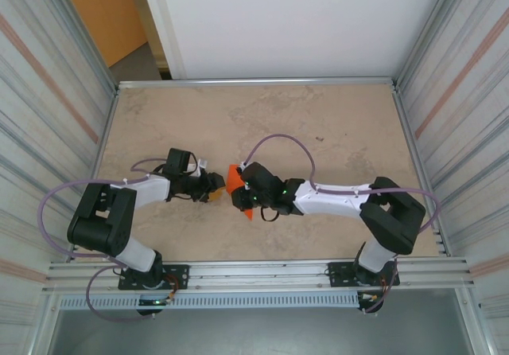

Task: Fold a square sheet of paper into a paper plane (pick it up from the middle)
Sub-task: Fourth fold the wing at the center of the table.

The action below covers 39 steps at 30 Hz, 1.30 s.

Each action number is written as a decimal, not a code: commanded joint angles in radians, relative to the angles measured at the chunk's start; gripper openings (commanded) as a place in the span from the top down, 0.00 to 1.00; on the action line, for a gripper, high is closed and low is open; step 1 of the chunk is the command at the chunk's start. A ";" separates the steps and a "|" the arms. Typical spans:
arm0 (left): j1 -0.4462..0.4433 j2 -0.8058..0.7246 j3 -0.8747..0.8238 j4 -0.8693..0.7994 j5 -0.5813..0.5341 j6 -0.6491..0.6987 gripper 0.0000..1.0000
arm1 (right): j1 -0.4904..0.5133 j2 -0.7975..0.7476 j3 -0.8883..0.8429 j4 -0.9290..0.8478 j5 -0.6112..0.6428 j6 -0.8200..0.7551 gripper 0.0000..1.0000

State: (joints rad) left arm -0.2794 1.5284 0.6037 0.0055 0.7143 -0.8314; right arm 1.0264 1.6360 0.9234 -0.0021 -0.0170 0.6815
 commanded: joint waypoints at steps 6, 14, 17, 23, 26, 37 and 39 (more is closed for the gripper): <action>0.004 0.018 0.011 0.008 0.053 0.040 0.60 | -0.084 0.082 -0.023 0.003 -0.034 0.100 0.78; -0.016 0.076 0.037 0.001 0.085 0.068 0.59 | -0.107 0.146 -0.035 0.052 -0.095 0.133 0.77; -0.023 0.091 0.047 0.001 0.086 0.074 0.59 | -0.119 0.162 -0.049 0.092 -0.136 0.138 0.76; -0.025 0.111 0.067 -0.008 0.086 0.091 0.61 | -0.123 0.187 -0.048 0.095 -0.167 0.130 0.77; -0.025 0.125 0.079 -0.020 0.080 0.104 0.64 | -0.126 0.192 -0.050 0.096 -0.169 0.129 0.78; -0.024 0.130 0.103 -0.086 -0.006 0.131 0.62 | -0.131 0.187 -0.063 0.088 -0.164 0.129 0.79; -0.024 0.119 0.104 -0.106 -0.039 0.134 0.61 | -0.132 0.188 -0.065 0.088 -0.163 0.127 0.79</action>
State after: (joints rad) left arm -0.3027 1.6634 0.6914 -0.0345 0.7410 -0.7265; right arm 0.9024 1.8008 0.8795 0.1139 -0.1806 0.8009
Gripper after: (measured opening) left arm 0.389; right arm 0.212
